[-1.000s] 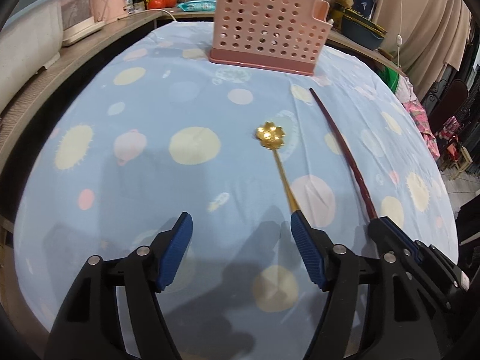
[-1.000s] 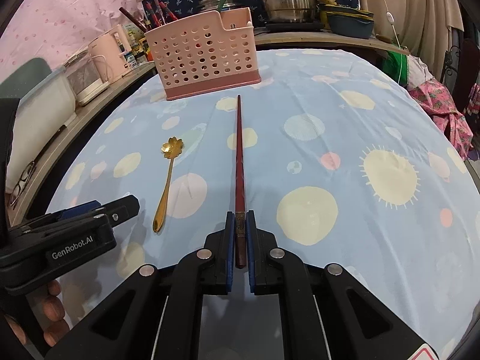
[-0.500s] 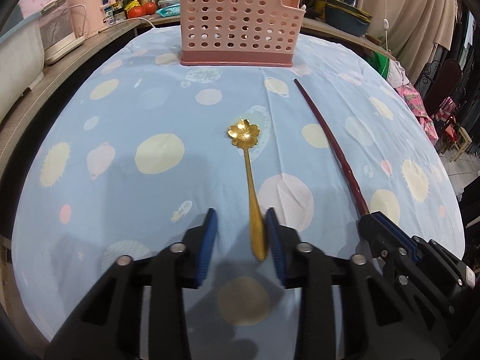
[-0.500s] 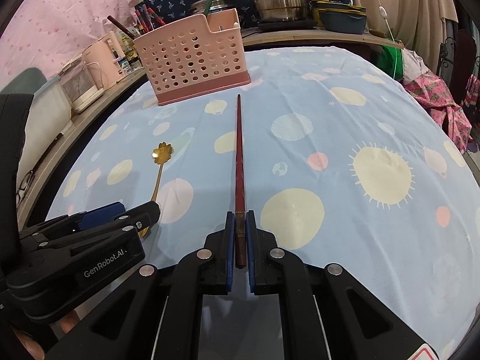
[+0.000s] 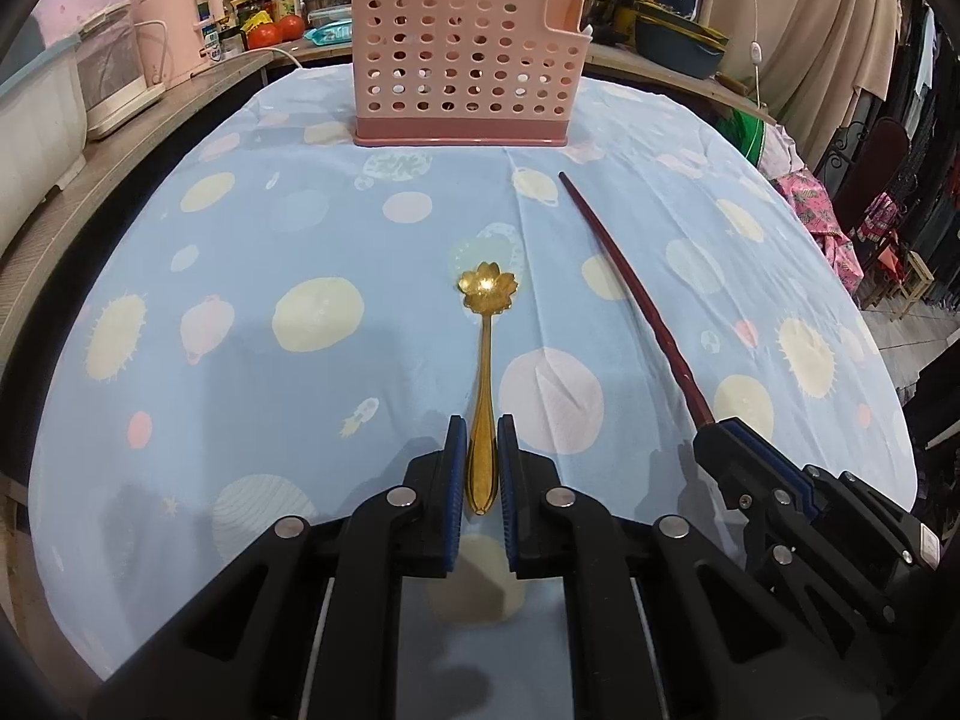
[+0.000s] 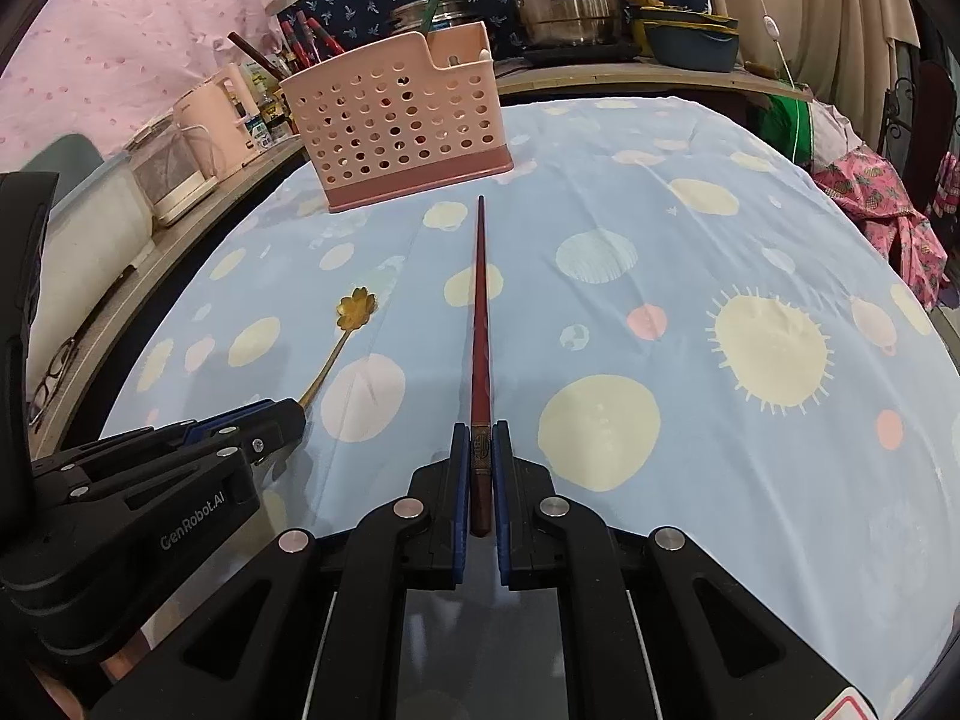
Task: Organize utensils
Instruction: 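Grasp the gold spoon handle with the left tool while the right tool holds the chopstick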
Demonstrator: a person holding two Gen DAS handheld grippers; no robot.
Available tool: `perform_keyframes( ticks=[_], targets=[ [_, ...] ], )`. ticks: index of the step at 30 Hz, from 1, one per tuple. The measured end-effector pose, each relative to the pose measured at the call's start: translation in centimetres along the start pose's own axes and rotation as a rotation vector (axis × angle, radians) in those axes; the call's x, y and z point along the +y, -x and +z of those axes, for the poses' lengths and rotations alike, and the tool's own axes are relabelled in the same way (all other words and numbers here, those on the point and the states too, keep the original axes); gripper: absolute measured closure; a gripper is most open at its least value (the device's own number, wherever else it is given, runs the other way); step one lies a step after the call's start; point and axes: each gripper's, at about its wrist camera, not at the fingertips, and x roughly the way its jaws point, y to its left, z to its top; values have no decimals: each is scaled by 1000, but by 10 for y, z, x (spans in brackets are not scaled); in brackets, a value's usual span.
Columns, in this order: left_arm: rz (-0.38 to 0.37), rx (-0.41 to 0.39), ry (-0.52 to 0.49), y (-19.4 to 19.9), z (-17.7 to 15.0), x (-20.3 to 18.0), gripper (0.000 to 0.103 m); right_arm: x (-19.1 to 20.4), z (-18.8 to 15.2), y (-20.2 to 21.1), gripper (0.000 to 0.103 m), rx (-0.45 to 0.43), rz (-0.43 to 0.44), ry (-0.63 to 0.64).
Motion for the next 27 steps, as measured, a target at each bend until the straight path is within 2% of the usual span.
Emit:
perform_keyframes(
  ticks=[8, 11, 17, 22, 25, 27],
  targets=[
    [-6, -39, 9, 19, 6, 4, 93, 4, 8, 17, 96, -35, 28, -5],
    [-12, -56, 10, 28, 8, 3, 103, 6, 13, 26, 96, -53, 45, -9],
    [-29, -102, 21, 47, 18, 9, 103, 7, 25, 45, 96, -97, 73, -17],
    [-47, -85, 53, 44, 15, 19, 103, 7, 30, 53, 96, -119, 75, -17],
    [-58, -43, 55, 30, 5, 19, 93, 6, 29, 51, 96, -107, 76, -20],
    [-57, -14, 66, 19, -2, 20, 66, 6, 27, 50, 96, -98, 77, -21]
  ],
)
